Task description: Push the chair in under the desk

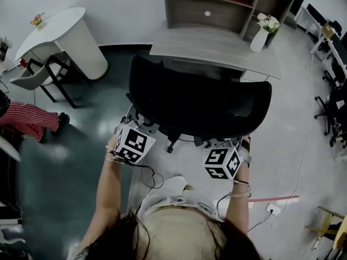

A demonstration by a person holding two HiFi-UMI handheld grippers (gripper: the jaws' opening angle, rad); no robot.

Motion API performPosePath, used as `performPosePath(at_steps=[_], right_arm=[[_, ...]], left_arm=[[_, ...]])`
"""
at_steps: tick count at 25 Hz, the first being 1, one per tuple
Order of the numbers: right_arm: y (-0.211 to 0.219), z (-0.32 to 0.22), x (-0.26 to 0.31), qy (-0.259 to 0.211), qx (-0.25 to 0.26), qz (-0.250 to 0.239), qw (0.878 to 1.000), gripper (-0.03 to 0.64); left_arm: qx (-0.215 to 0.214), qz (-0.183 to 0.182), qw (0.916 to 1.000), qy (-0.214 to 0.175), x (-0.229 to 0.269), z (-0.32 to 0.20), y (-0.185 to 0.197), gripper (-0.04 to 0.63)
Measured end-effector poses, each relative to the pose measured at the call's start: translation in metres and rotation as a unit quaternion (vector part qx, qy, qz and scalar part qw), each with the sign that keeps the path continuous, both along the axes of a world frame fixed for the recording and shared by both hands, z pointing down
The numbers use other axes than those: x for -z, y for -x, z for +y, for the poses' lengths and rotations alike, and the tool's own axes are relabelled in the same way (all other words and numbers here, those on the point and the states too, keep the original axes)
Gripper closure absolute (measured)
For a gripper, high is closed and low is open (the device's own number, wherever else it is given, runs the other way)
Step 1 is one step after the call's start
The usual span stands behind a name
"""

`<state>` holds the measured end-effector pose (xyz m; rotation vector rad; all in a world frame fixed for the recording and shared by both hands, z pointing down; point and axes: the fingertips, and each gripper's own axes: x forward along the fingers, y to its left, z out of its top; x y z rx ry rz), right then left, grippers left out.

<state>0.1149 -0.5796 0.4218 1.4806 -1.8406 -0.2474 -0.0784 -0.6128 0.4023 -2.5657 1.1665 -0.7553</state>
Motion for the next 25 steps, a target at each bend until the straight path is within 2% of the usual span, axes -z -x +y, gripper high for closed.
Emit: performPosePath(at_steps=[18,25], right_arm=[[-0.001,-0.014,-0.001,0.008,0.007,-0.009,1.0,0.382],[0.001,-0.01,0.001,-0.007,0.013,-0.009,1.0,0.382]], left_arm=[[0.001,-0.001,1.0,-0.003,0.0,-0.014,-0.001,0.394],[0.003,-0.008,1.0,0.001,-0.001,-0.01,0.003,0.394]])
